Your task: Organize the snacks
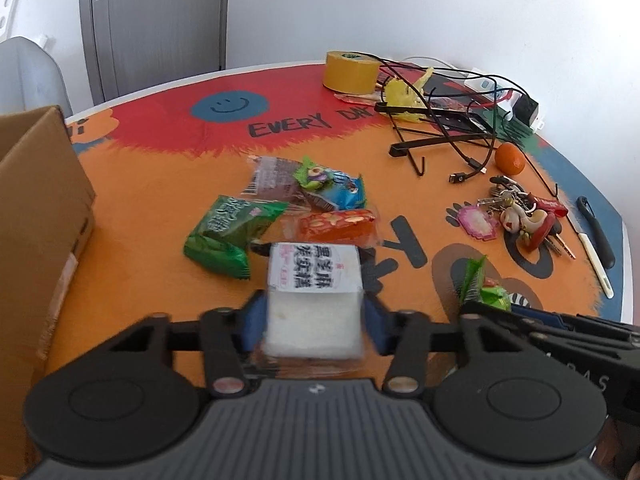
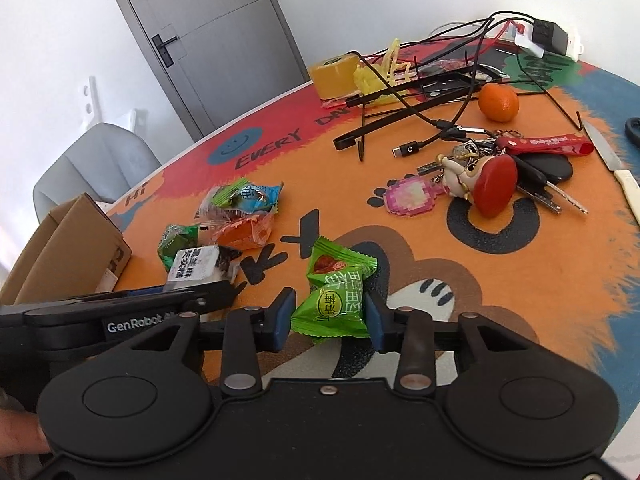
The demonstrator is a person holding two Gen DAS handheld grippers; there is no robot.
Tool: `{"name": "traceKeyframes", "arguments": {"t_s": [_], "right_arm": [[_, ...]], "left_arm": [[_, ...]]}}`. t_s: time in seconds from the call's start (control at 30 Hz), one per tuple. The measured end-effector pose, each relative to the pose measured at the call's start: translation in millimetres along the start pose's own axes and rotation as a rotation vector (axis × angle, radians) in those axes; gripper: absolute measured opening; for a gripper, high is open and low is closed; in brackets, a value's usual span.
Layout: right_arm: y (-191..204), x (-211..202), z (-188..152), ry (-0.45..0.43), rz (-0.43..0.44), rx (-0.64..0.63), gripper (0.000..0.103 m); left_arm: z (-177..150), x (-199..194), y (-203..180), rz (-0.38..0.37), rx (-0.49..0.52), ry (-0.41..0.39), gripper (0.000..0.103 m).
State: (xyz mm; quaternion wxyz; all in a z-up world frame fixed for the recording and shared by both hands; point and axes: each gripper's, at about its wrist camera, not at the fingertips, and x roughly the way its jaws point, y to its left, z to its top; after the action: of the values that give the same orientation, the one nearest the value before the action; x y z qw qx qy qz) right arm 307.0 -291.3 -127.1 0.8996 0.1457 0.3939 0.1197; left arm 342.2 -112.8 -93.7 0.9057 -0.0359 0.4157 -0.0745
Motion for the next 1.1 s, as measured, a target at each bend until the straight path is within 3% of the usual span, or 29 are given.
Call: {"name": "traceKeyframes", "arguments": {"t_s": [0.63, 0.67, 0.73, 1.0, 1.03, 1.1], "right_arm": [[37.6, -17.8, 4.9, -0.049, 0.040, -0.023, 0.032], [40.0, -18.9, 5.3, -0.052, 0.042, -0.025, 0.026], [44.9, -20.6, 6.2, -0.048, 0.052, -0.029, 0.004], [54.2, -18.7, 1.4, -0.033, 0.038, -0.033, 0.005], [52.7, -18.1, 0.1, -0.029, 0.035, -0.026, 0.008], [50.7, -16.2, -2.4, -0.011, 0.035, -0.014, 0.023]], "left_arm": [[1.3, -54.7, 25.6, -0.079, -0.022, -0.065, 0.046], [1.4, -57.9, 27.0, -0.082, -0.022, -0.069, 0.046], [1.2, -64.6, 29.7, -0.089, -0.025, -0.081, 0.046], [-3.6, -80.9, 41.5, -0.087, -0.037, -0.106, 0.046], [-4.4, -81.5, 43.0, -0.084, -0.038, -0.105, 0.046], [-5.7, -81.2, 45.1, -0.078, -0.041, -0.103, 0.046]]}}
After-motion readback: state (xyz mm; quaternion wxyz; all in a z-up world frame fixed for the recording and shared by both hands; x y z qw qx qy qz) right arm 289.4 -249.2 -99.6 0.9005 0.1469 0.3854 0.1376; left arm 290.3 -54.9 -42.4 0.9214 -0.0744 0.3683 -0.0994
